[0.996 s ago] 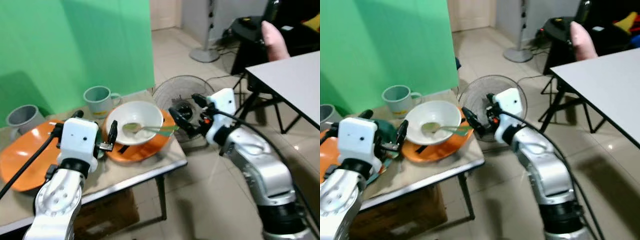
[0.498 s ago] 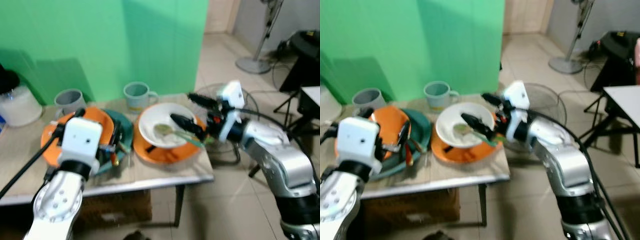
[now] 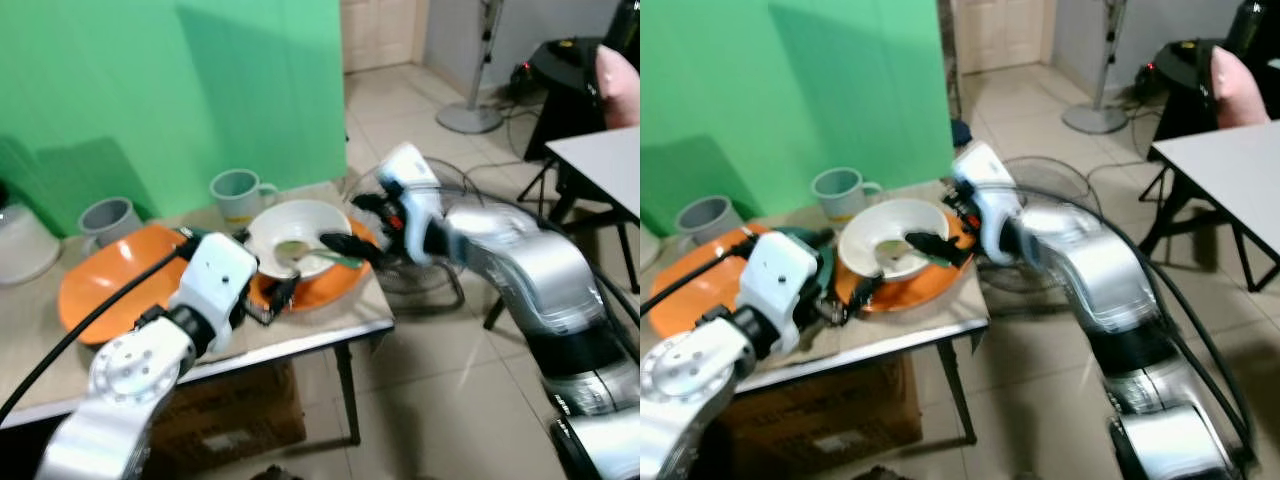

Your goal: Setting the table

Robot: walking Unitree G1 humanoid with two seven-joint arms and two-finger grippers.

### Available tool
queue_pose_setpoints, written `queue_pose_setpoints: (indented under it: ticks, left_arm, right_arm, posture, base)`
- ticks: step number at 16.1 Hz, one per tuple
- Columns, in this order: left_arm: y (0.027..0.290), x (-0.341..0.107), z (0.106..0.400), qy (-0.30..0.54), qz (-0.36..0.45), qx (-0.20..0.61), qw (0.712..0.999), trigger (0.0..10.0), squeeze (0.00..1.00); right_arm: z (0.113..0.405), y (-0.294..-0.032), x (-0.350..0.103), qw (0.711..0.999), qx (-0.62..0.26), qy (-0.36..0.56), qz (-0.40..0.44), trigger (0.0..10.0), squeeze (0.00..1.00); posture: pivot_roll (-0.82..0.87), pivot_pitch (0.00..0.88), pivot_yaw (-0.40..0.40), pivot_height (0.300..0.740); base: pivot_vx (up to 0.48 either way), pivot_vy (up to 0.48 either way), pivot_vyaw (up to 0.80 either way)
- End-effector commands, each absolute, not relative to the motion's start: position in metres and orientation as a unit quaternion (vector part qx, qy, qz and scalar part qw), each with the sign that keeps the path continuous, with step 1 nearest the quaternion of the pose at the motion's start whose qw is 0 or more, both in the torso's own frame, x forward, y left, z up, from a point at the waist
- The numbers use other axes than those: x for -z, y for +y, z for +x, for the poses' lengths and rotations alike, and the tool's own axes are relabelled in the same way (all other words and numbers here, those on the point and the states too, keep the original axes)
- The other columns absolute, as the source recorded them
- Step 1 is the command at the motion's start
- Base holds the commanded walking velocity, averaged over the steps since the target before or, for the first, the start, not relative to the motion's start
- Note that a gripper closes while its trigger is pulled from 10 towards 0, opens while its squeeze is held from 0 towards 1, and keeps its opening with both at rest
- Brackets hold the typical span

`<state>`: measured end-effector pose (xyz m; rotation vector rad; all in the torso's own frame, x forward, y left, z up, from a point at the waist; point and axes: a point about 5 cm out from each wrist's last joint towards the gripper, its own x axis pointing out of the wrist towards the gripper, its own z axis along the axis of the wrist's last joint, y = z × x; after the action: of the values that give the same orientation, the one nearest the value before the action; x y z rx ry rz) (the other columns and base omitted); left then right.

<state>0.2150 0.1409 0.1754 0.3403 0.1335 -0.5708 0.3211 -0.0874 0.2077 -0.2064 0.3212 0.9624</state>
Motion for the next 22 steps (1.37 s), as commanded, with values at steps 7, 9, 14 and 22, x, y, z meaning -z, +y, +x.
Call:
queue_pose_setpoints:
  ticks: [7,9,14,22]
  left_arm:
    - [0.160,-0.176,0.190,0.139,0.142,0.342,0.918,10.0,0.00]
    - [0.165,-0.177,0.189,0.141,0.152,0.335,0.919,10.0,0.00]
    - [0.166,-0.176,0.184,0.156,0.149,0.340,0.915,10.0,0.00]
    - [0.164,-0.171,0.181,0.169,0.148,0.355,0.908,10.0,0.00]
  right_arm:
    - [0.341,-0.038,-0.205,0.815,-0.502,0.232,-0.173,7.6,0.00]
    - [0.342,-0.033,-0.203,0.805,-0.506,0.251,-0.182,4.5,0.00]
    - [0.352,-0.029,-0.196,0.798,-0.483,0.292,-0.212,0.0,0.00]
    - [0.362,-0.035,-0.179,0.787,-0.444,0.348,-0.248,0.0,0.00]
  posture:
    - [-0.04,0.005,0.090,0.740]
    - [-0.04,0.009,0.079,0.740]
    - [-0.04,0.013,0.070,0.740]
    - [-0.05,0.016,0.069,0.740]
  base:
    - [0.000,0.000,0.00]
    - [0.000,0.000,0.00]
    - [0.000,0.000,0.00]
    - [0.000,0.000,0.00]
